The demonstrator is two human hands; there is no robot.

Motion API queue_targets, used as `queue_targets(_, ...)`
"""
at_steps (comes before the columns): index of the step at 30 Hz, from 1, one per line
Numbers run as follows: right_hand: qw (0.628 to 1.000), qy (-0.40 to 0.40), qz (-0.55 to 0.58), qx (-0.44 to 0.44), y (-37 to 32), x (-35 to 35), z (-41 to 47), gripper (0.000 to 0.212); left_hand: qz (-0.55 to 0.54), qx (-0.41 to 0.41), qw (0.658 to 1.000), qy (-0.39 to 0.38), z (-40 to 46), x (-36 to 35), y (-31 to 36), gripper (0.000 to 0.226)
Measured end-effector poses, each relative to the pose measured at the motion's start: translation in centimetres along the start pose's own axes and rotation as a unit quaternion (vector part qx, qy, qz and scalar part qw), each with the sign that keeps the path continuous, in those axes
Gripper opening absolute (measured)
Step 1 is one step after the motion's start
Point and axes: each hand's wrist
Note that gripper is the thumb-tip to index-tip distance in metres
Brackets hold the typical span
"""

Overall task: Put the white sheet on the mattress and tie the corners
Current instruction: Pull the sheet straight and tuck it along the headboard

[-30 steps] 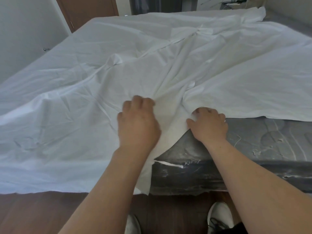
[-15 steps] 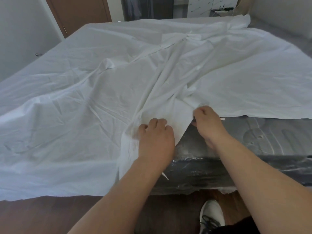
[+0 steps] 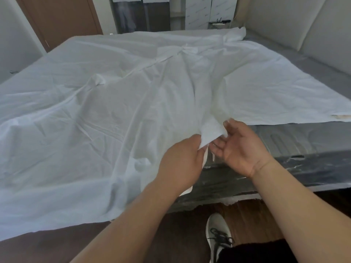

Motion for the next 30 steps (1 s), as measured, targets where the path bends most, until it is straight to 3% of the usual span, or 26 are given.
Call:
queue_targets(2, 0.998, 0.048, 0.032, -0.004, 0.0, 0.7, -0.4, 0.047, -0.005, -0.021, 0.999, -0.039, -0.9, -0.5, 1.1, 0.024)
queue_targets(7, 0.983, 0.145, 0.097, 0.055, -1.2, 1.6, -1.7, 0.054, 0.015, -0.106, 0.987, -0.12, -3.1, -2.3, 3.3, 0.045)
queue_targets(10, 0.945, 0.295, 0.125, 0.07, -2.8, 2.3, -1.9, 0.06, 0.044, -0.118, 0.977, -0.172, -3.6, -3.0, 3.2, 0.058)
queue_targets(12, 0.922, 0.357, 0.025, 0.146, -3.4, 3.6, -3.3, 0.058, 0.076, -0.127, 0.966, -0.21, -3.0, -3.4, 3.7, 0.054)
queue_targets(14, 0.897, 0.358, 0.072, 0.249, -4.0, 4.8, -4.9, 0.055, 0.066, -0.161, 0.958, -0.228, -2.4, -3.9, 4.6, 0.036)
queue_targets(18, 0.836, 0.407, -0.133, 0.342, -4.3, 6.6, -8.7, 0.061, 0.05, -0.208, 0.93, -0.297, -1.9, -5.2, 6.8, 0.017)
queue_targets(22, 0.763, 0.423, -0.346, 0.347, -5.3, 9.2, -10.3, 0.062, 0.036, -0.215, 0.909, -0.356, -1.8, -7.0, 7.9, 0.028)
queue_targets(24, 0.743, 0.387, -0.467, 0.284, -5.4, 10.9, -9.7, 0.058, 0.081, -0.192, 0.891, -0.403, -1.4, -8.0, 7.4, 0.036)
queue_targets(25, 0.754, 0.334, -0.519, 0.226, -5.2, 11.9, -9.1, 0.053, 0.124, -0.173, 0.878, -0.429, -1.2, -8.4, 7.2, 0.035)
queue_targets(26, 0.775, 0.252, -0.564, 0.134, -4.6, 12.6, -8.7, 0.047, 0.177, -0.154, 0.859, -0.454, -1.1, -8.6, 6.9, 0.036)
queue_targets(27, 0.773, 0.142, -0.618, 0.014, -3.8, 13.1, -8.5, 0.042, 0.227, -0.138, 0.842, -0.47, -0.9, -8.7, 6.7, 0.042)
queue_targets(28, 0.716, 0.008, -0.689, -0.113, -3.1, 13.2, -8.5, 0.039, 0.267, -0.128, 0.829, -0.474, -0.7, -8.9, 6.6, 0.045)
queue_targets(29, 0.63, -0.097, -0.74, -0.215, -2.7, 13.4, -8.4, 0.04, 0.287, -0.123, 0.83, -0.463, -0.3, -9.1, 6.6, 0.042)
queue_targets(30, 0.555, -0.158, -0.771, -0.269, -2.5, 13.6, -8.4, 0.044, 0.287, -0.123, 0.84, -0.443, 0.1, -9.6, 6.9, 0.037)
Point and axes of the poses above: each hand's wrist, its own z-axis towards the middle knuckle, its own x-axis out of the back of the hand, y = z × x, and after that the axes turned 5 degrees about x, right-handed
